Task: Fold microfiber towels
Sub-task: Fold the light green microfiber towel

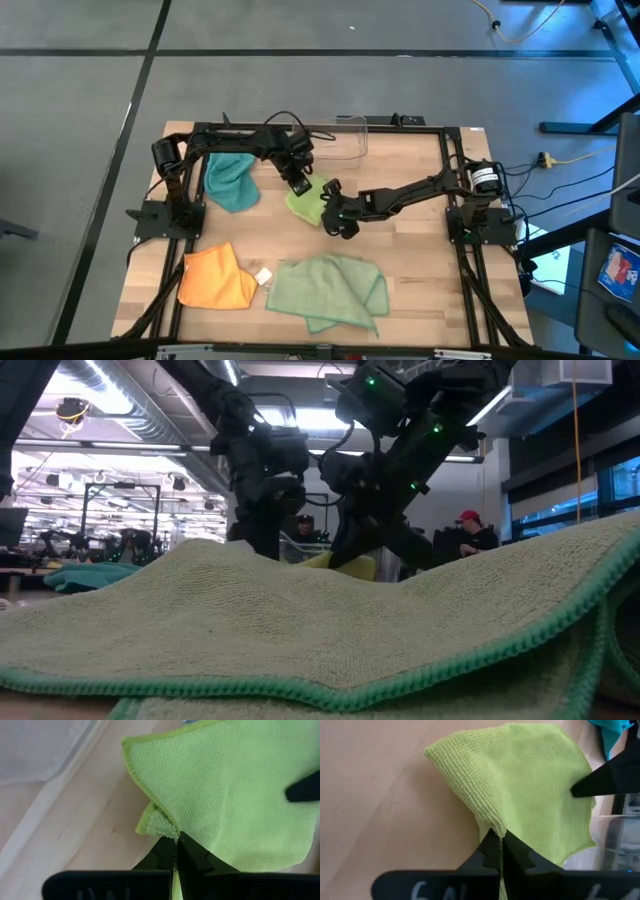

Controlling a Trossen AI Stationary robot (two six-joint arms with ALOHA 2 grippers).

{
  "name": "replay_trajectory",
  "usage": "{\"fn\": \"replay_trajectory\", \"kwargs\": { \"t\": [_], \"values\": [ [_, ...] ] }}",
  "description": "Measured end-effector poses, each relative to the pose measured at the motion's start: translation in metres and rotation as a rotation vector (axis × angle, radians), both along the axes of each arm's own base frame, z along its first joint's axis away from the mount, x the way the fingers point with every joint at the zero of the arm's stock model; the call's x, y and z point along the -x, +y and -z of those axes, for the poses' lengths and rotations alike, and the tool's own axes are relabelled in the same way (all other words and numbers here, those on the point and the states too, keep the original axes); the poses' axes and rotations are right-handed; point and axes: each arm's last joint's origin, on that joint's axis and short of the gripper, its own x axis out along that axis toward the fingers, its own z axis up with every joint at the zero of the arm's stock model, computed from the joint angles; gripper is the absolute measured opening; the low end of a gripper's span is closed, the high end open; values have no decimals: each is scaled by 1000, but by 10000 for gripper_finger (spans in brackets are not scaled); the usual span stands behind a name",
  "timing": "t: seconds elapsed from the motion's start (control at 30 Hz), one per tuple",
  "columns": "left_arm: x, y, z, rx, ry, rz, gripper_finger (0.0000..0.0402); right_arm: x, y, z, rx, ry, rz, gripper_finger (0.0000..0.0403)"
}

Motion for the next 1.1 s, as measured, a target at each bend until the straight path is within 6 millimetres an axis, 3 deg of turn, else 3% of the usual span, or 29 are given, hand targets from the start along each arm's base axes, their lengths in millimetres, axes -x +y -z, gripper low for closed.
{"fn": "replay_trajectory", "kwargs": {
  "t": [0.37,0.53,1.1],
  "values": [
    [-2,3,0,-20,-38,-4,87,0,0,0,-10,-2,-1,6],
    [-3,4,0,-28,-47,-6,106,1,0,1,-40,-1,34,24],
    [8,18,1,-28,-2,-58,107,9,20,5,-53,37,107,211]
  ]
}}
